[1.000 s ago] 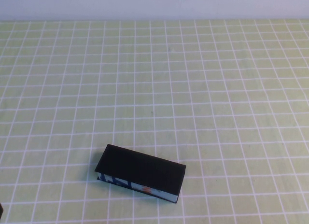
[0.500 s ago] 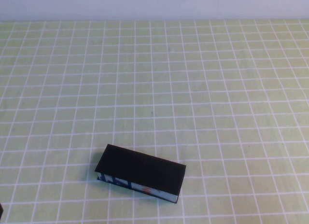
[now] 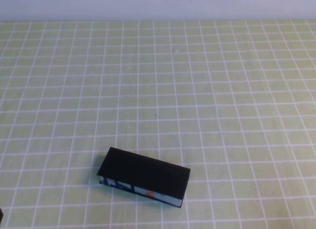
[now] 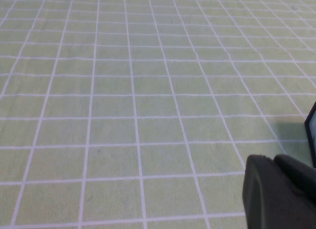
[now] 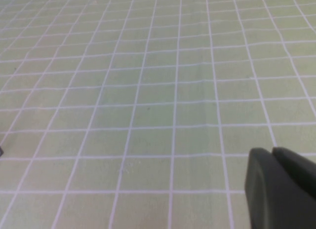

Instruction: Return glasses to glasses case

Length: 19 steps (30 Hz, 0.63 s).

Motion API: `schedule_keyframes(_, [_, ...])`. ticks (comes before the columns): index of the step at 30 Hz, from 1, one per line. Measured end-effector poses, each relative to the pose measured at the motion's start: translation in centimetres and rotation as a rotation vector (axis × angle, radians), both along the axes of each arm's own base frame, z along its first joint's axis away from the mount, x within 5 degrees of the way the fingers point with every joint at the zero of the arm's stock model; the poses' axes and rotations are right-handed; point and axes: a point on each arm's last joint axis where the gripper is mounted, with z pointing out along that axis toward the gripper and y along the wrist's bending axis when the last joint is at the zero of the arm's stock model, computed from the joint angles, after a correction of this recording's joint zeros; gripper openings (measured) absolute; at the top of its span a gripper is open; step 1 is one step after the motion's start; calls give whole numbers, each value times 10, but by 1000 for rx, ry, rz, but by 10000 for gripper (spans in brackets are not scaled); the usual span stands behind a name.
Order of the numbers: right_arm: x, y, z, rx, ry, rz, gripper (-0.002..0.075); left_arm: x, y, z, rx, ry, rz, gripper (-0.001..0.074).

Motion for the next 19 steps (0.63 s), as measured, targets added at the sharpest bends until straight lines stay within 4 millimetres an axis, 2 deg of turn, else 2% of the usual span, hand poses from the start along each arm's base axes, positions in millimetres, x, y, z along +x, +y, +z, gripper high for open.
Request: schedule_keyframes(19, [0,0,0,8,4,-4,-18,0,0,0,0,-2,0,-3])
